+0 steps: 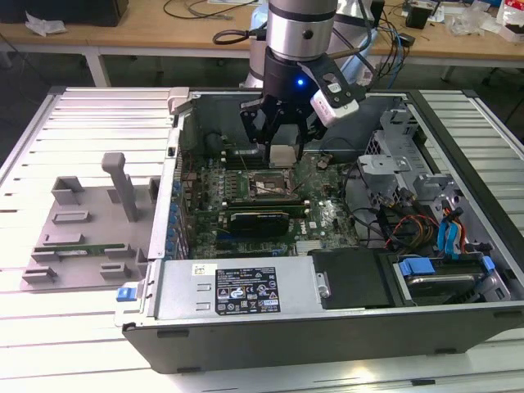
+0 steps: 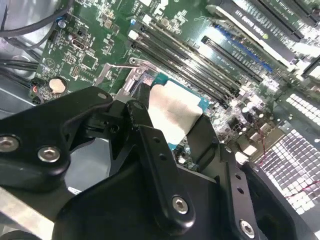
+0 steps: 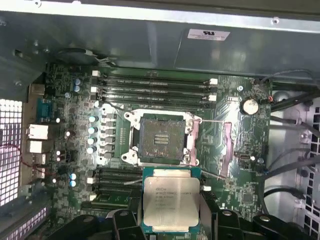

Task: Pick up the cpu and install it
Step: 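Pick up the cpu and move it towards the insertion slot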

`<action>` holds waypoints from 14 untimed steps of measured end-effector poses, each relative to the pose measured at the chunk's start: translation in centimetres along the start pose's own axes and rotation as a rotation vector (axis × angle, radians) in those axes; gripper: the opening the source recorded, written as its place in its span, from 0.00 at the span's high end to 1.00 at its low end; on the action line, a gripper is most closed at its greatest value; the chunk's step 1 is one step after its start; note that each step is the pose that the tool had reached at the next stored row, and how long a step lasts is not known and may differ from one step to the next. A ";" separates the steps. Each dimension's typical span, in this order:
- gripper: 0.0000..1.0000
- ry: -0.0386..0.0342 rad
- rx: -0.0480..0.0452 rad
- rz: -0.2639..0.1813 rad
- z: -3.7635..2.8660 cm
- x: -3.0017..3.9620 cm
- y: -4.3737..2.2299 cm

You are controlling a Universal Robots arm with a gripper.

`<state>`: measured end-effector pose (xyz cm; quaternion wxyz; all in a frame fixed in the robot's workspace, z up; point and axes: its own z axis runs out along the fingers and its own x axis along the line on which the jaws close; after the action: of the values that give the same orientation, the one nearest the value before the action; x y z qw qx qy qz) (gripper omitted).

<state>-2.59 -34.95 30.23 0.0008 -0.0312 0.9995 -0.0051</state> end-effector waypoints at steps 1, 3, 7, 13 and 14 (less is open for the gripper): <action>0.45 0.0000 0.0001 0.000 0.08 0.00 0.09; 0.45 0.0000 0.0001 0.000 0.23 -0.01 0.25; 0.45 0.0000 0.0001 0.000 0.48 -0.03 0.36; 0.45 0.0000 0.0001 0.000 0.92 -0.03 0.45; 0.45 -0.0001 0.0001 0.000 1.02 -0.03 0.46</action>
<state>-2.58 -34.50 29.21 0.0009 -0.0312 0.9995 -0.0052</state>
